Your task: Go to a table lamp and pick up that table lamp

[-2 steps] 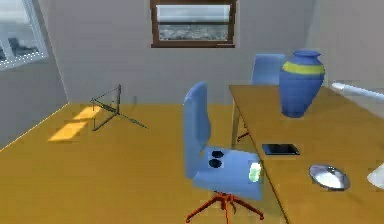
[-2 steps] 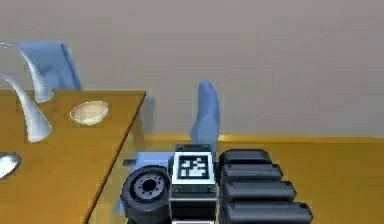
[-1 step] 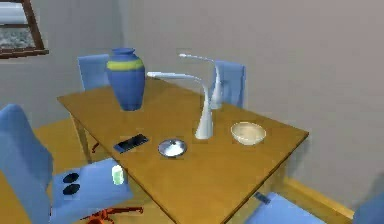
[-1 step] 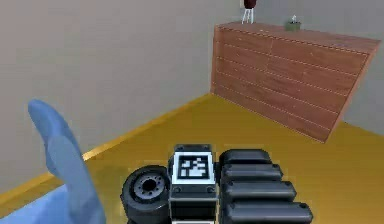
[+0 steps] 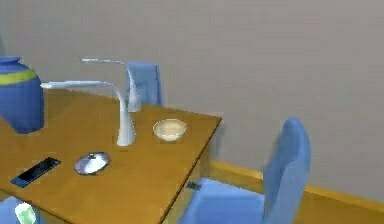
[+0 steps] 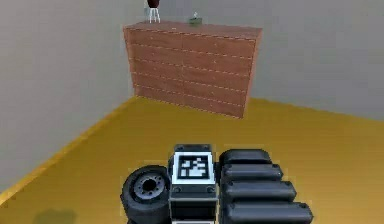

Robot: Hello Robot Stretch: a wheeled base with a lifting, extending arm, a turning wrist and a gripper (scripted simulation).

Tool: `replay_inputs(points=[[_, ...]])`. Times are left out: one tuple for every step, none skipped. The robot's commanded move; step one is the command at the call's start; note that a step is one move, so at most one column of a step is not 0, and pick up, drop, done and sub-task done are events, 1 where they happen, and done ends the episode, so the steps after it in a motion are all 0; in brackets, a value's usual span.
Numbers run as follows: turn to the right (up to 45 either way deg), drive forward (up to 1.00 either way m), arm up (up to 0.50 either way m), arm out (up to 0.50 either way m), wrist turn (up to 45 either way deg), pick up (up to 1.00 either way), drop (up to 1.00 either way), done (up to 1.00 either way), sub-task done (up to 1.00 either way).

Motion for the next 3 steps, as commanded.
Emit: replay_inputs(points=[[0.0, 0.25, 0.00, 0.00, 0.0, 0.00, 0.00, 0.00, 0.00], [-45.0, 0.00, 0.00, 0.00, 0.0, 0.00, 0.00, 0.00, 0.00], [-45.0, 0.00, 0.00, 0.00, 0.0, 0.00, 0.00, 0.00, 0.00]])
